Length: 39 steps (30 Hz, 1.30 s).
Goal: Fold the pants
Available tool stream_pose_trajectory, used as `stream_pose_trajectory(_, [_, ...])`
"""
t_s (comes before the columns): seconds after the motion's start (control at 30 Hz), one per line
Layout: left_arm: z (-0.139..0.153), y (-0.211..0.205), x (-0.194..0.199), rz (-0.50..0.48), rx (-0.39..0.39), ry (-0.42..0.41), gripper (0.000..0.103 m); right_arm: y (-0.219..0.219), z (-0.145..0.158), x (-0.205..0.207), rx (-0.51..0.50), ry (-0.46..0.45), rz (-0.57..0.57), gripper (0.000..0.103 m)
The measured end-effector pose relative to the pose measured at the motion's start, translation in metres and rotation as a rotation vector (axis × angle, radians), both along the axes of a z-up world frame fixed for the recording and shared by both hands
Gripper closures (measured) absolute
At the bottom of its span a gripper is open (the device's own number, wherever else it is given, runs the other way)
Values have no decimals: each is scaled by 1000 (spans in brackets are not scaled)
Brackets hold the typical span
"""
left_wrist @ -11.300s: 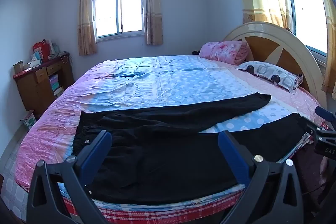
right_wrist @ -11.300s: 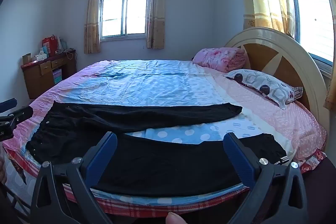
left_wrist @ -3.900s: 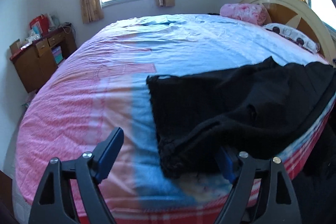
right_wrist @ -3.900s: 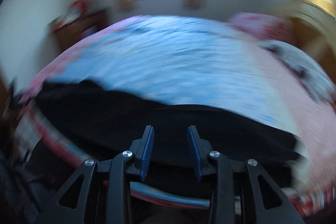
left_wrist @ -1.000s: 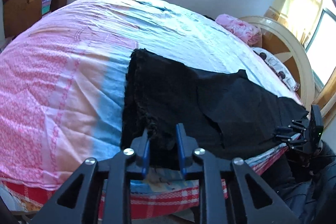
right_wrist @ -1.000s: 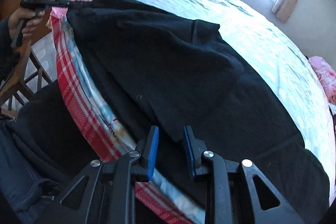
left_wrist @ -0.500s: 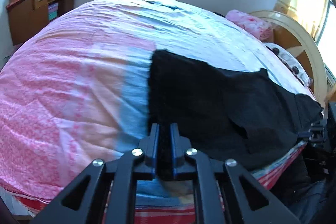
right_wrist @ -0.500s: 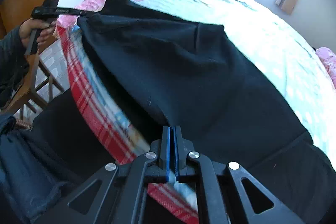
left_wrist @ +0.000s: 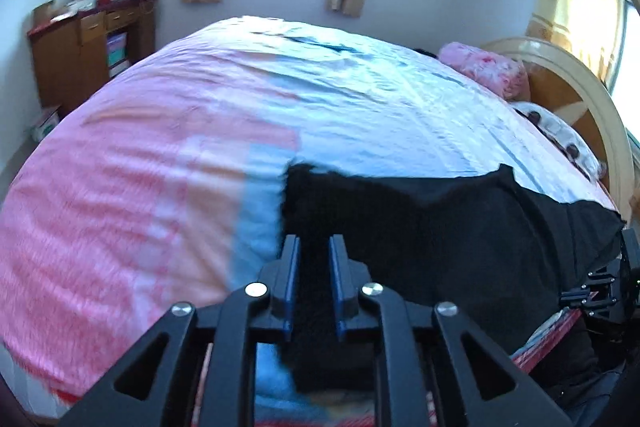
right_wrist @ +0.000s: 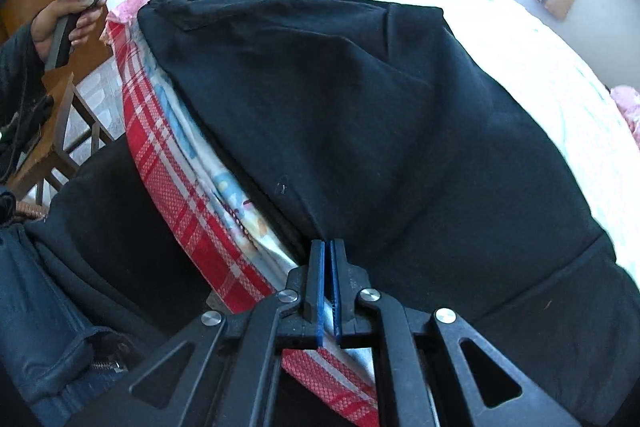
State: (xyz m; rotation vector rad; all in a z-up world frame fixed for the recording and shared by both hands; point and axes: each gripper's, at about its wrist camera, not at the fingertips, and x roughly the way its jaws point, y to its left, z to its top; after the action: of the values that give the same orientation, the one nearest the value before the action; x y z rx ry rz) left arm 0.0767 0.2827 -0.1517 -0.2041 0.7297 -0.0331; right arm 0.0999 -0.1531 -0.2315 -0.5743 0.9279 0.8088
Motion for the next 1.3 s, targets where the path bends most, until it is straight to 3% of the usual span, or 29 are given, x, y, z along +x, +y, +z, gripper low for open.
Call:
stream_pose_trajectory(0.07, [0,-7,16,-15,16,17,84,-2,3,0,17,-14,-10,100])
stream_pose_trajectory(0.13, [-9,-10,39,-14,20,87,84,-5,8,-2,38,-41,-15,100])
stream_pose_trajectory(0.23, [-25,-1,70,12,-55,144,83,-10,18,-6,84,-88,-32,99])
stream_pose_trajectory(0.43, [-24,4,96,72,-56,167,81,-21,20,-10,150,-91,-63,99])
stream_pose_trajectory(0.53, [-18,0,89,62,-36,170,82,-24,15,-5,151,-58,-83,97])
stream_pose_trajectory(0.57, [-13,-1,80,68,-36,160,78,-26,15,-5,152,-55,-88,92])
stream_pose_trajectory(0.63, [-2,-6,58,84,-32,117,56,-33,18,-8,160,-61,-102,76])
stream_pose_trajectory(0.67, [2,-10,50,95,-8,103,39,-40,20,-9,170,-61,-112,62])
stream_pose_trajectory(0.7, [6,-15,43,103,27,89,32,-50,23,-9,188,-58,-134,55])
stream_pose_trajectory(0.77, [17,-32,26,103,103,51,32,-75,28,-6,231,-45,-197,54])
stream_pose_trajectory(0.93, [46,-75,13,76,200,-46,30,-144,41,13,303,-53,-437,54])
stream_pose_trajectory(1.0, [56,-101,13,37,250,-95,25,-174,49,18,346,-53,-540,54])
stream_pose_trajectory(1.2, [42,-212,46,-315,104,-79,24,-275,81,14,426,-157,-866,54])
stream_pose_trajectory(1.3, [22,-283,59,-490,35,-45,24,-341,91,8,544,-147,-1067,54])
